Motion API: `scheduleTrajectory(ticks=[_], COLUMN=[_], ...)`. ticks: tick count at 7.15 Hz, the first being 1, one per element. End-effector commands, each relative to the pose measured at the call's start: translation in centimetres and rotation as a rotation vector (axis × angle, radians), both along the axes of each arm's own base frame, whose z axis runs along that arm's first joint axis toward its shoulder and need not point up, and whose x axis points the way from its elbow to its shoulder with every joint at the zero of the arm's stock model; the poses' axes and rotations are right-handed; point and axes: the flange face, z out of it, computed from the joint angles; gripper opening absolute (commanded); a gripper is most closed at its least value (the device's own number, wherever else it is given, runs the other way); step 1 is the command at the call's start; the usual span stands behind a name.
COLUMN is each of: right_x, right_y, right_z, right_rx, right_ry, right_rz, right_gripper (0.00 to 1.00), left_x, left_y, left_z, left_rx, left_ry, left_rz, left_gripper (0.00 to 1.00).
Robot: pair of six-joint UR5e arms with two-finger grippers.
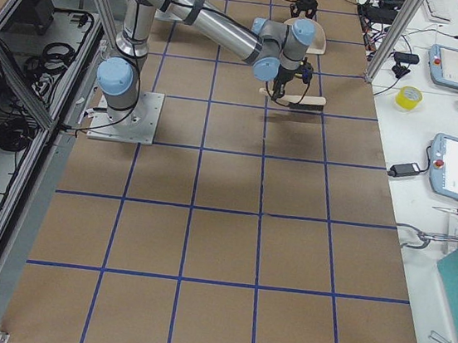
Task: Sweep and dump trash into bin
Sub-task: 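Lift the white brush with the right gripper while the left gripper holds the dustpan, then sweep the yellow sponge and bread crust into the dustpan with the right gripper's brush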
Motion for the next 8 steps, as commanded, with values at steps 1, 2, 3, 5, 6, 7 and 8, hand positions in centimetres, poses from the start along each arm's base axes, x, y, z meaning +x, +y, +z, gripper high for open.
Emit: scheduleTrajectory(ticks=[1,2,3,5,6,7,8], right_x=[7.4,9.9,11.8,15.5,17.8,20.1,22.5], right_y=[0.1,-0.2,-0.8,-1.4,-1.1,-0.5,0.4], right_z=[-1.0,-1.8,-2.1,-1.9,-2.2,-1.8,-1.9], right_rx=[0.001,0.005,-0.003,-0.023,-0.018,-0.027,-0.019], right_ry=[0.016,0.022,0.025,0.023,0.009,0.005,-0.015], right_rz=[-0.054,-0.069,-0.083,-0.109,-0.126,-0.148,-0.172], right_gripper=[0.0,0.0,0.0,0.0,0.0,0.0,0.0], left_x=[0.0,-0.1,-0.2,-0.2,-0.2,-0.2,-0.2], left_y=[0.1,0.1,0.3,0.9,0.9,1.0,1.0], left_z=[0.0,-0.1,-0.2,-0.7,-0.6,-0.6,-0.6], left_rx=[0.0,0.002,0.006,0.019,0.017,0.019,0.019], left_ry=[0.003,0.011,0.015,0.013,0.013,0.013,0.013], left_rz=[-0.008,-0.003,0.003,0.009,0.009,0.004,0.006], left_gripper=[0.0,0.0,0.0,0.0,0.0,0.0,0.0])
